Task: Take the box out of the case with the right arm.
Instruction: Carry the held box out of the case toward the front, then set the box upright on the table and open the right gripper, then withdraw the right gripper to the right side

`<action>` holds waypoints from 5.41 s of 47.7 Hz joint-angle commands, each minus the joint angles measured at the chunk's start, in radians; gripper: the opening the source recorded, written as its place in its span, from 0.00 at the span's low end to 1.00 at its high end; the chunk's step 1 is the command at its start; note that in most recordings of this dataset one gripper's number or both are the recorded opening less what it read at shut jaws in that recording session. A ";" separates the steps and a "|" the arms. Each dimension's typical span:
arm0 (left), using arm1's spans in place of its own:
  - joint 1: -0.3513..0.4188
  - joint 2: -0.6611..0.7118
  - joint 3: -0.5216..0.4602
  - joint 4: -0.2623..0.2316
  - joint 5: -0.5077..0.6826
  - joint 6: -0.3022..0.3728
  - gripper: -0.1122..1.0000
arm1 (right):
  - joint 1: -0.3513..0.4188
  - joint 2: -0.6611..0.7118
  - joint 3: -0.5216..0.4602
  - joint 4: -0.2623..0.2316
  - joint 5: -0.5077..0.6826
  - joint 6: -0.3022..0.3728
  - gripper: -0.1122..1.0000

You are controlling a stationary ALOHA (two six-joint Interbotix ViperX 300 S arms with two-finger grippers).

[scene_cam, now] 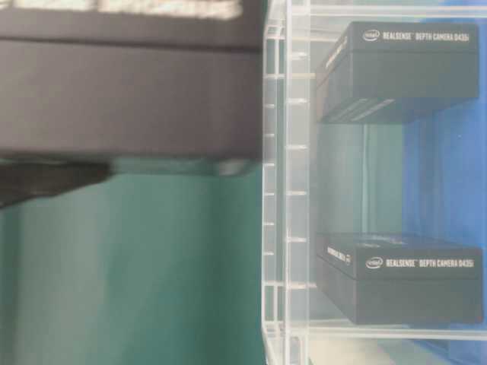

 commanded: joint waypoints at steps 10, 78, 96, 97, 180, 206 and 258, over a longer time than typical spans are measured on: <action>-0.003 0.005 -0.015 0.003 -0.003 -0.002 0.10 | 0.000 0.008 0.161 0.023 -0.190 0.071 0.69; -0.003 0.006 -0.011 0.003 -0.005 -0.002 0.10 | -0.006 0.026 0.459 0.029 -0.555 0.144 0.93; -0.003 0.006 -0.009 0.002 -0.005 0.000 0.10 | -0.014 -0.106 0.433 0.015 -0.414 0.137 0.92; -0.003 0.008 -0.009 0.003 -0.005 0.002 0.10 | -0.014 -0.118 0.430 0.005 -0.399 0.133 0.92; -0.003 0.005 -0.009 0.003 -0.003 0.000 0.10 | -0.018 -0.772 0.996 0.005 -0.314 -0.046 0.91; -0.003 0.006 -0.009 0.002 -0.003 0.000 0.10 | -0.518 -0.848 1.048 0.061 -0.419 -0.569 0.92; -0.003 0.011 -0.008 0.002 -0.003 0.002 0.10 | -0.548 -0.709 0.956 0.112 -0.531 -0.568 0.92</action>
